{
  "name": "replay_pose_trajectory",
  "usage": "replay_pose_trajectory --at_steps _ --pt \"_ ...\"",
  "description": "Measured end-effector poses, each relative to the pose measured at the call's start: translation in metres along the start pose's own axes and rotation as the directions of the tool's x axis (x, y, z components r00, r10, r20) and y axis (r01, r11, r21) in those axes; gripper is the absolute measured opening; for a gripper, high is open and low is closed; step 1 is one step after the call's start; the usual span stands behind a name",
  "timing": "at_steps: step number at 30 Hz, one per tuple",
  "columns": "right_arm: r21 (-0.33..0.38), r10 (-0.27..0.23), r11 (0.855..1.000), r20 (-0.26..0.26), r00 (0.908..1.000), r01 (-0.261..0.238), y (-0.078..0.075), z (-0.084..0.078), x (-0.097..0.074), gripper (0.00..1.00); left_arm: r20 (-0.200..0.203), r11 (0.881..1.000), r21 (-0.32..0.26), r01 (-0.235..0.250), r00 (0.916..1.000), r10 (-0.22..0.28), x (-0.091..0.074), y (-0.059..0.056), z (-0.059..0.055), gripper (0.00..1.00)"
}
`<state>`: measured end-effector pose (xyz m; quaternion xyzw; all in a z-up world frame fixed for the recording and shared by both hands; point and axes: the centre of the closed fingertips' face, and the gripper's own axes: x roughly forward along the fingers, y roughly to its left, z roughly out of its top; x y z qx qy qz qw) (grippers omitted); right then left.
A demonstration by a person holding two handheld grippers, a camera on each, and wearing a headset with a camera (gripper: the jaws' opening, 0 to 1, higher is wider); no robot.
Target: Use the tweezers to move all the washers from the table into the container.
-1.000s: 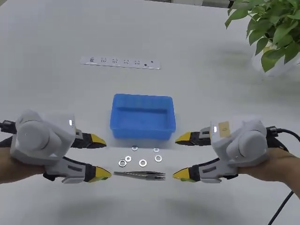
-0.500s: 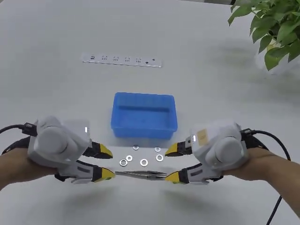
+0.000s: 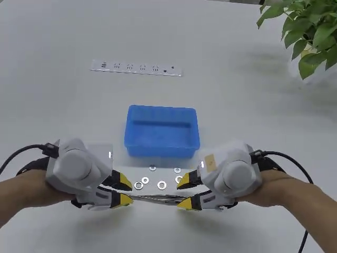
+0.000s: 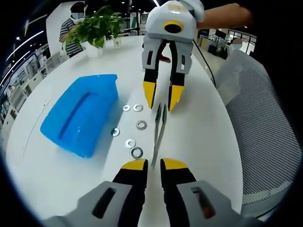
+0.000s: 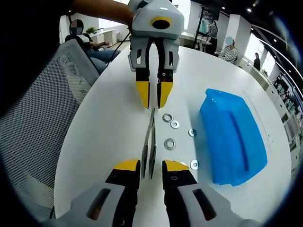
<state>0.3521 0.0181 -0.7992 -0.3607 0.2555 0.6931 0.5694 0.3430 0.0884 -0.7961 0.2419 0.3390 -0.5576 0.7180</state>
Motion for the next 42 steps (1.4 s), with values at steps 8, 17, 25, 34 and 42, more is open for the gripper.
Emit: replay_pose_trajectory --at_steps 8,17,25,34,42 --pt "-0.004 0.007 1.000 -0.011 0.9999 -0.007 0.001 -0.001 0.006 0.16 -0.032 0.999 0.018 0.027 0.9992 -0.026 0.007 -0.001 -0.006 0.09" --pt "-0.006 0.013 1.000 -0.014 0.9998 -0.013 0.003 -0.001 0.010 0.12 -0.027 0.999 0.020 0.036 0.9990 -0.035 0.007 -0.002 -0.004 0.06" --pt "0.003 0.008 1.000 -0.008 0.9999 -0.008 0.003 -0.001 0.010 0.12 -0.028 0.998 0.037 0.041 0.9988 -0.040 0.008 -0.003 -0.003 0.06" --pt "0.005 0.009 1.000 -0.014 0.9999 -0.009 0.002 -0.001 0.010 0.12 -0.022 0.998 0.039 0.045 0.9988 -0.045 0.002 -0.006 0.002 0.05" --pt "0.001 0.008 1.000 -0.020 0.9998 -0.008 0.002 0.000 0.010 0.12 -0.007 0.997 0.068 0.039 0.9992 -0.038 -0.008 -0.006 0.015 0.05"
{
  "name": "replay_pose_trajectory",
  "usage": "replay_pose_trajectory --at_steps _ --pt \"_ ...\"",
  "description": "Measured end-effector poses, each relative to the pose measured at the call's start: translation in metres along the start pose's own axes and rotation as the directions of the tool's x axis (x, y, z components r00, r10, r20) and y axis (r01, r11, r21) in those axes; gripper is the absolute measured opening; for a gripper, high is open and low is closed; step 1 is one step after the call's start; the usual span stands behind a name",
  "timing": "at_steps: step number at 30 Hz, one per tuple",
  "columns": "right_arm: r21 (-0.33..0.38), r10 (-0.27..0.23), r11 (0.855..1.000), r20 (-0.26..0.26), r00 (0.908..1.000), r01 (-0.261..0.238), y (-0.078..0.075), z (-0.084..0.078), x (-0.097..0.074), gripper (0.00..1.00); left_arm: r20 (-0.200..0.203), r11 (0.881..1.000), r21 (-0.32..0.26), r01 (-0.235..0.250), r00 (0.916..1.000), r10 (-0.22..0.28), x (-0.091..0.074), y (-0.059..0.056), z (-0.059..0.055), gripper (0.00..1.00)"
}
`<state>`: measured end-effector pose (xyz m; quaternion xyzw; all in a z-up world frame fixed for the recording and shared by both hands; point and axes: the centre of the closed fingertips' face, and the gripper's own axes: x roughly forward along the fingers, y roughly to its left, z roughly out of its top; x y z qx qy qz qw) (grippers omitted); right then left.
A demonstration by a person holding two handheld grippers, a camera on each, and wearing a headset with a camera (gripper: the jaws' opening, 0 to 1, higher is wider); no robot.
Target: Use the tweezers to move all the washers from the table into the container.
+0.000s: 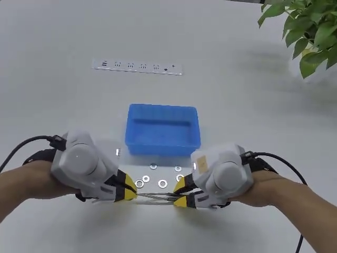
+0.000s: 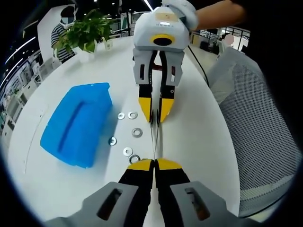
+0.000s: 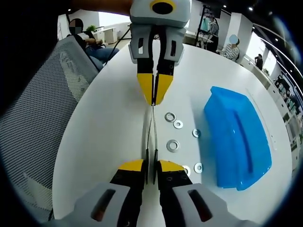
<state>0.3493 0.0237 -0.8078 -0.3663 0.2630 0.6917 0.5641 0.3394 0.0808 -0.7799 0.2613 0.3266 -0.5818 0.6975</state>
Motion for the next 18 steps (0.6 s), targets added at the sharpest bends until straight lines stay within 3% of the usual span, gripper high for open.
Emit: replay_pose_trajectory --at_steps 12,18 --pt "0.010 -0.005 1.000 0.009 0.9999 0.005 0.000 0.003 0.001 0.11 0.013 0.999 0.045 0.008 0.9999 -0.009 -0.013 -0.003 0.022 0.05" --pt "0.027 -0.015 1.000 0.029 0.9995 0.014 -0.001 0.008 -0.002 0.10 0.039 0.998 0.055 0.009 0.9992 -0.011 -0.024 -0.003 0.037 0.05"
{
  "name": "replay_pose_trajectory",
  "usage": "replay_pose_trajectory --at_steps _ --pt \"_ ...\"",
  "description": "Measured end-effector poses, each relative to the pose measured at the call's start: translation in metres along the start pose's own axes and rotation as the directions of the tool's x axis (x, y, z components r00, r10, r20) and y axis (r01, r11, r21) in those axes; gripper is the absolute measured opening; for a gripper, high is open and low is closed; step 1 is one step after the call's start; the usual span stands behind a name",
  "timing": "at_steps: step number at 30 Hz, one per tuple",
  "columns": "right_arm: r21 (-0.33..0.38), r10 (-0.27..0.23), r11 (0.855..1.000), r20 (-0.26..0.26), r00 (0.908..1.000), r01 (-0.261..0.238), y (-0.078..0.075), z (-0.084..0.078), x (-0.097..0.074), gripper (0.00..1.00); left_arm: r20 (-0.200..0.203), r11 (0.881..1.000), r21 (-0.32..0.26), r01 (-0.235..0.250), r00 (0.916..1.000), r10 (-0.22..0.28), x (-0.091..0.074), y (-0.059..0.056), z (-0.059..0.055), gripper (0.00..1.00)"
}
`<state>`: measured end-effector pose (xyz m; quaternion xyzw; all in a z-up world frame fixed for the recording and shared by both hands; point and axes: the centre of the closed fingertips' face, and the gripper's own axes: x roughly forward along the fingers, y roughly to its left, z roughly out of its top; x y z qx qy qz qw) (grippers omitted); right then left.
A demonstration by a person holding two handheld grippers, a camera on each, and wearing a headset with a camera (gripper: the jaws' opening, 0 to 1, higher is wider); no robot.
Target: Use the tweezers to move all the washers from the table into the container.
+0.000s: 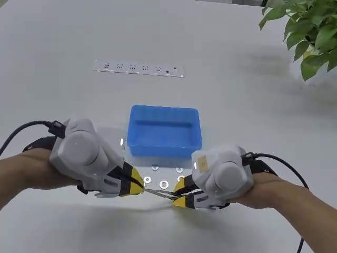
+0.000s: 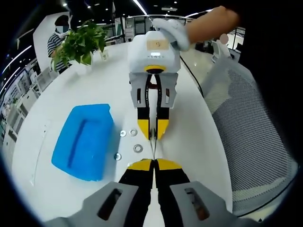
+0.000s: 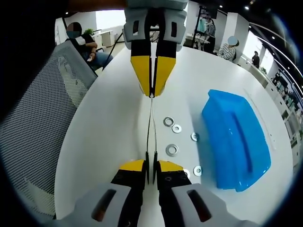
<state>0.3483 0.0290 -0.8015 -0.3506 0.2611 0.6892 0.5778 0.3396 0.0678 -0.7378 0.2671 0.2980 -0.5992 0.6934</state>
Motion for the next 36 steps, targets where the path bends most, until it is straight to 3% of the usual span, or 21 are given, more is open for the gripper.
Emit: replay_pose_trajectory --at_steps 17,36 --pt "0.023 -0.025 0.999 0.069 0.9973 0.023 0.000 0.020 -0.001 0.10 0.051 0.998 0.061 0.001 0.9987 -0.004 -0.018 -0.002 0.035 0.05" --pt "0.056 -0.038 0.998 0.104 0.9939 0.032 0.005 0.023 -0.002 0.11 0.115 0.995 0.100 0.016 0.9929 -0.028 -0.009 -0.011 0.059 0.05"
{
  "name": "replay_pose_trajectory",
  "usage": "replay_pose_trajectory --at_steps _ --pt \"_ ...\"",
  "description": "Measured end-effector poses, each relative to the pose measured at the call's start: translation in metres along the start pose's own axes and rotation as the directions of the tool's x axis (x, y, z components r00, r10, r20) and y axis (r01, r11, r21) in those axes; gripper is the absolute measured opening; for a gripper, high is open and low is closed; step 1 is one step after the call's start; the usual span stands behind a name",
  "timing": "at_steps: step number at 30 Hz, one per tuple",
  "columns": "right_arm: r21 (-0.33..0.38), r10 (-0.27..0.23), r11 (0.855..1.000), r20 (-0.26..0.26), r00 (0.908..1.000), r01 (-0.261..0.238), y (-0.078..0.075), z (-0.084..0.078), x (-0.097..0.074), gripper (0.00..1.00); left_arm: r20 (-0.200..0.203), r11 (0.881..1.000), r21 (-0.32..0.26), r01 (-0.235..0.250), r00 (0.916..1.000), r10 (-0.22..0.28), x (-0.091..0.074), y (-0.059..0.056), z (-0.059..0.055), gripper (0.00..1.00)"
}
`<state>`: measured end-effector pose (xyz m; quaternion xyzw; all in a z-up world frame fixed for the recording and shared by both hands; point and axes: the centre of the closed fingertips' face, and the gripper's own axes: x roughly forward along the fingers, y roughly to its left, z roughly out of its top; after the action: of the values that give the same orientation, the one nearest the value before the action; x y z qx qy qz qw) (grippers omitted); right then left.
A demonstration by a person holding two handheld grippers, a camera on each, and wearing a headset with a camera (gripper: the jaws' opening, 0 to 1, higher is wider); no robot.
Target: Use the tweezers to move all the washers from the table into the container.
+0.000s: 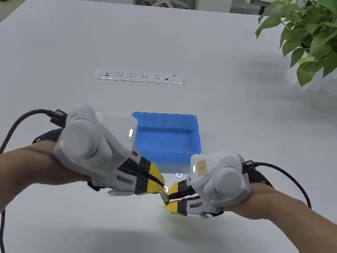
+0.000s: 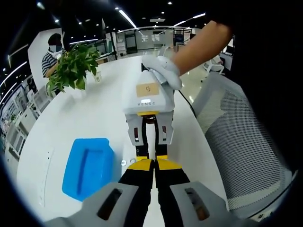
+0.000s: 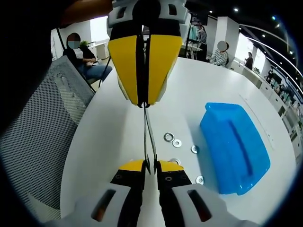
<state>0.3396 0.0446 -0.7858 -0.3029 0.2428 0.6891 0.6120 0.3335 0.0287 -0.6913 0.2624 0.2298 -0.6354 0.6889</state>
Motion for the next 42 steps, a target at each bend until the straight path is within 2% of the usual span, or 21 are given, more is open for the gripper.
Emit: replay_pose_trajectory --at_steps 9,21,30,42 --pt "0.012 -0.007 1.000 0.012 0.9999 0.006 0.000 -0.003 -0.003 0.11 0.057 1.000 0.006 -0.003 0.9984 0.003 0.010 0.003 0.009 0.05" --pt "0.021 -0.014 1.000 0.022 0.9997 0.013 -0.001 -0.004 -0.003 0.11 0.078 1.000 -0.017 0.005 0.9970 -0.003 0.016 0.004 0.006 0.05" --pt "0.024 -0.024 0.999 0.020 0.9995 0.023 -0.003 -0.003 -0.005 0.13 0.065 1.000 -0.022 0.001 0.9979 0.000 0.013 0.006 0.004 0.05" --pt "0.068 -0.074 0.995 0.018 0.9971 0.072 -0.011 -0.004 -0.021 0.31 0.040 1.000 -0.021 0.006 0.9992 -0.005 0.011 0.006 0.001 0.05"
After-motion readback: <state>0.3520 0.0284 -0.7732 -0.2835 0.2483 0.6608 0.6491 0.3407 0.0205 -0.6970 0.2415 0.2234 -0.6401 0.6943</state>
